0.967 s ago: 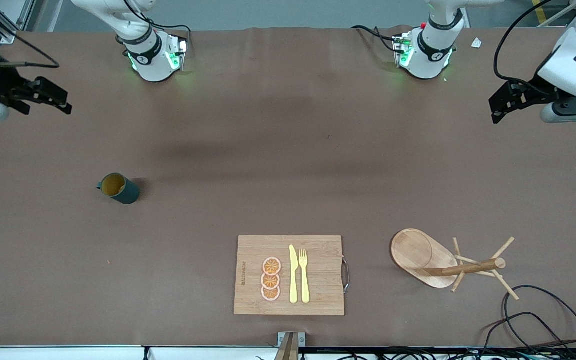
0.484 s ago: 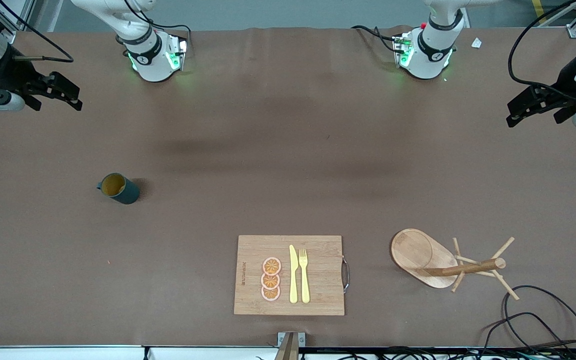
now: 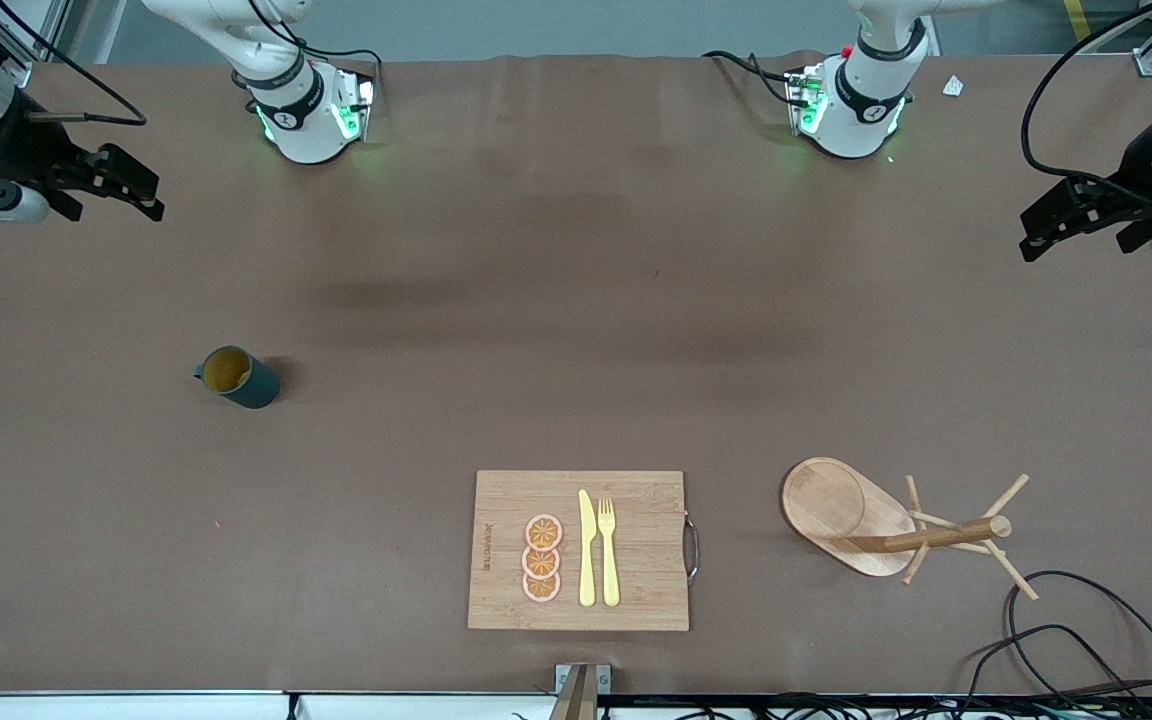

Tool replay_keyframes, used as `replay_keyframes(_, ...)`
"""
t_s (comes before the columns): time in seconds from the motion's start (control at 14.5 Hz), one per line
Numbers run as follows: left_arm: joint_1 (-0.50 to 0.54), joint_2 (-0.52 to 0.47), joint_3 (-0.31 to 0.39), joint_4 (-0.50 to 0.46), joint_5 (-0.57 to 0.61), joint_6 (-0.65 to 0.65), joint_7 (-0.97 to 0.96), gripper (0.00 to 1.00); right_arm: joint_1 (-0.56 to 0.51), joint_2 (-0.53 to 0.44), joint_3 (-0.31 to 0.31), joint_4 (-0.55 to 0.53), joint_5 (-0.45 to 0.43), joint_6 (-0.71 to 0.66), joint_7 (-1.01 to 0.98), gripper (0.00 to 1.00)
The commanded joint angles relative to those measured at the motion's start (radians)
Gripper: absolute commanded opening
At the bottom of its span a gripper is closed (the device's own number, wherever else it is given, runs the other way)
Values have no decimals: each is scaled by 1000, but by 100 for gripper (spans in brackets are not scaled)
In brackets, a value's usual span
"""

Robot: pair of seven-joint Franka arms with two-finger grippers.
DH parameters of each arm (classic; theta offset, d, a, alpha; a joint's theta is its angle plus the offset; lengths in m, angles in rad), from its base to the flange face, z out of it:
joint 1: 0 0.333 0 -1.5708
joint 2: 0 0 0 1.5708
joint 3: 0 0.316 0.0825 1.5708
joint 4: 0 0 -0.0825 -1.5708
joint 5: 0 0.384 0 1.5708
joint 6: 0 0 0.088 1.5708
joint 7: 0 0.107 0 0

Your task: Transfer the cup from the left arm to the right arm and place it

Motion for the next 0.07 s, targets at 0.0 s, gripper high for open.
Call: replay_keyframes(0.0, 1, 19, -2, 34, 20, -8, 4, 100, -5, -22, 2, -21, -10, 4, 12, 100)
